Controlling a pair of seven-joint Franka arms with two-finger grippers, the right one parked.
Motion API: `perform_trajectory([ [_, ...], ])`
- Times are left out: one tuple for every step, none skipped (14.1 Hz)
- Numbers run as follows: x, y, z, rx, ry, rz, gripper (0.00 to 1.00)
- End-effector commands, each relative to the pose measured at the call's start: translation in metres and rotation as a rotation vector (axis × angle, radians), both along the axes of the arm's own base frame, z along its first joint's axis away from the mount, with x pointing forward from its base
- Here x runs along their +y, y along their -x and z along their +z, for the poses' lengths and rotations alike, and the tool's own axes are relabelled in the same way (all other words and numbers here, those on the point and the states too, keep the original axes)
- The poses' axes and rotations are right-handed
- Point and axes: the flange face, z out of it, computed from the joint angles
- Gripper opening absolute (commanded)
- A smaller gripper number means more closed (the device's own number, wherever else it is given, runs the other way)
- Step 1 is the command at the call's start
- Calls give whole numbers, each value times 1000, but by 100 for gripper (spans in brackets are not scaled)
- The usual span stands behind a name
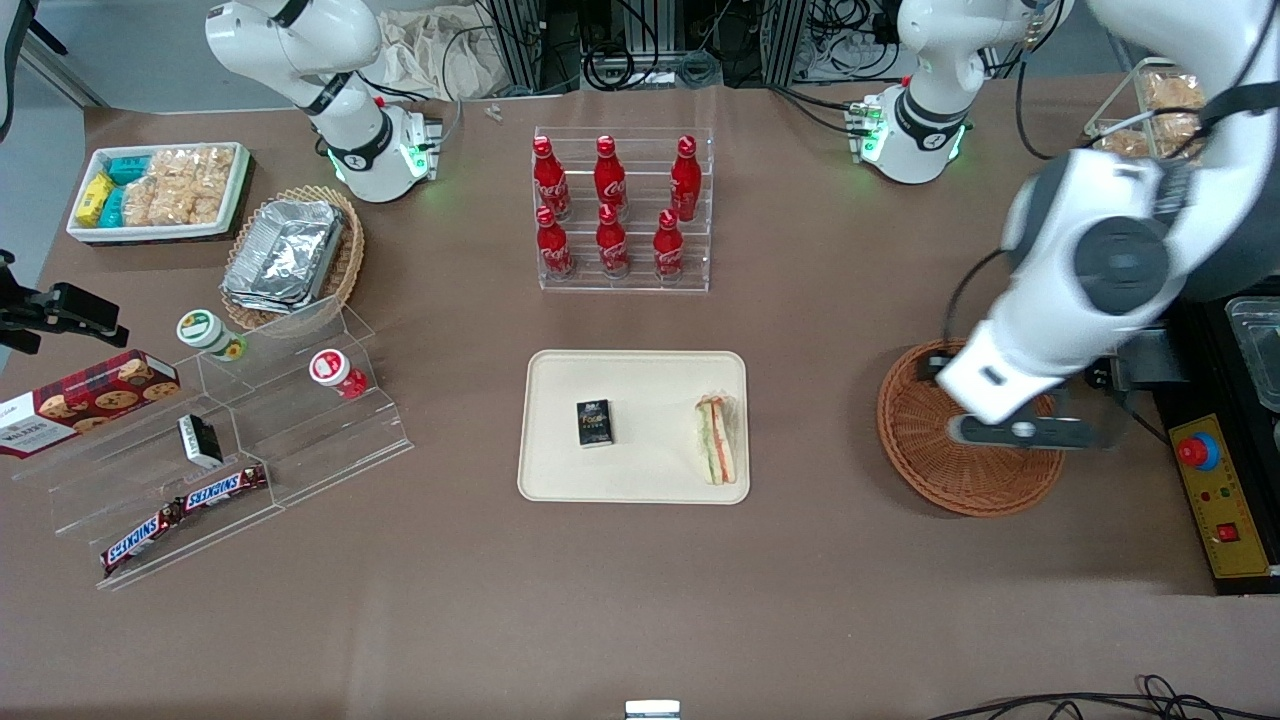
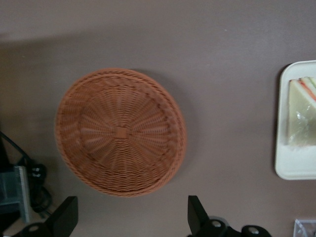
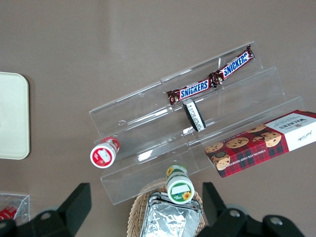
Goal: Place sandwich from basket to tray
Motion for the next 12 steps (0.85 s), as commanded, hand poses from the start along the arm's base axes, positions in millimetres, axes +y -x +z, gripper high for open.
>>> perform_trajectory([
  [23,-2,33,-4,29,-50,100],
  [26,-5,47,-14,24,-42,100],
  [24,-6,53,-1,19,-37,100],
  [25,-7,58,-4,23,-35,100],
  [25,-7,59,-8,31,-21,100],
  [25,-8,62,-16,34,24,100],
  [26,-10,67,-27,36,89,100],
  [26,-11,67,-25,34,151,100],
  [28,-11,65,-22,30,191,100],
  [29,-13,62,-19,33,199,100],
  [30,-14,59,-16,28,197,100],
  [31,-14,59,-17,26,194,100],
])
